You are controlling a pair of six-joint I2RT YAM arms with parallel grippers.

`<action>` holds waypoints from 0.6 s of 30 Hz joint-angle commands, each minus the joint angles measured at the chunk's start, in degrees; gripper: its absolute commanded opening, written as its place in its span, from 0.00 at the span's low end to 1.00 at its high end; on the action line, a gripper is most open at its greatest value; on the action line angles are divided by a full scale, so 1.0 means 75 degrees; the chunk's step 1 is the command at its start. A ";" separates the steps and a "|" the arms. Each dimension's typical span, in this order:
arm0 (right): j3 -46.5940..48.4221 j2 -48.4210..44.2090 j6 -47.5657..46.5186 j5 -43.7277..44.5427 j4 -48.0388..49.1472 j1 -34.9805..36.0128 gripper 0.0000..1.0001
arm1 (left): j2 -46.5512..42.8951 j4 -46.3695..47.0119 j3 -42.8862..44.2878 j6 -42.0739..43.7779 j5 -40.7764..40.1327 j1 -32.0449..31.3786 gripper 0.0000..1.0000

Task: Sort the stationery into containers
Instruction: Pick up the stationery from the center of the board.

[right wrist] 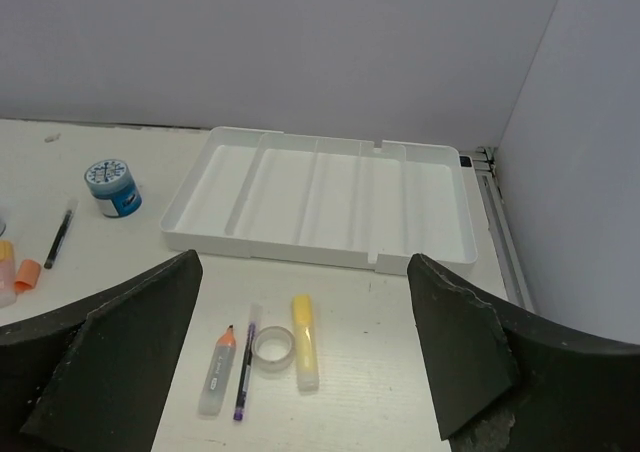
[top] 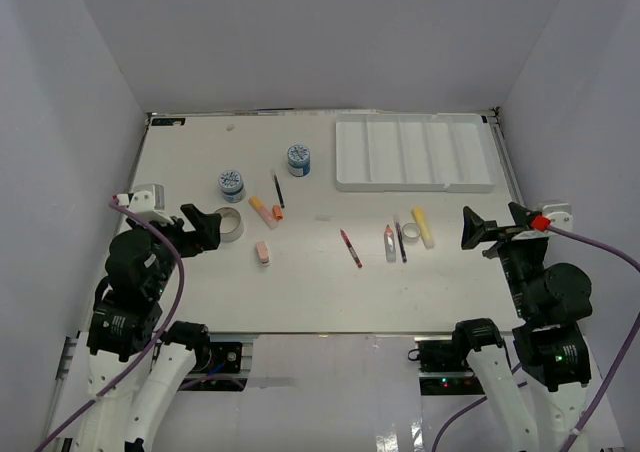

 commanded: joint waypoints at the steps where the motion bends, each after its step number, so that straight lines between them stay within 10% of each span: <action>1: -0.0109 0.0365 0.0068 -0.0062 0.0179 0.0038 0.90 | 0.0095 0.0283 -0.0179 -0.0033 0.0078 -0.0028 0.98; 18: -0.0483 0.4802 0.2236 0.0641 0.0166 0.0038 0.90 | 0.1806 0.2251 -0.0976 -0.0349 0.1003 -0.0028 0.98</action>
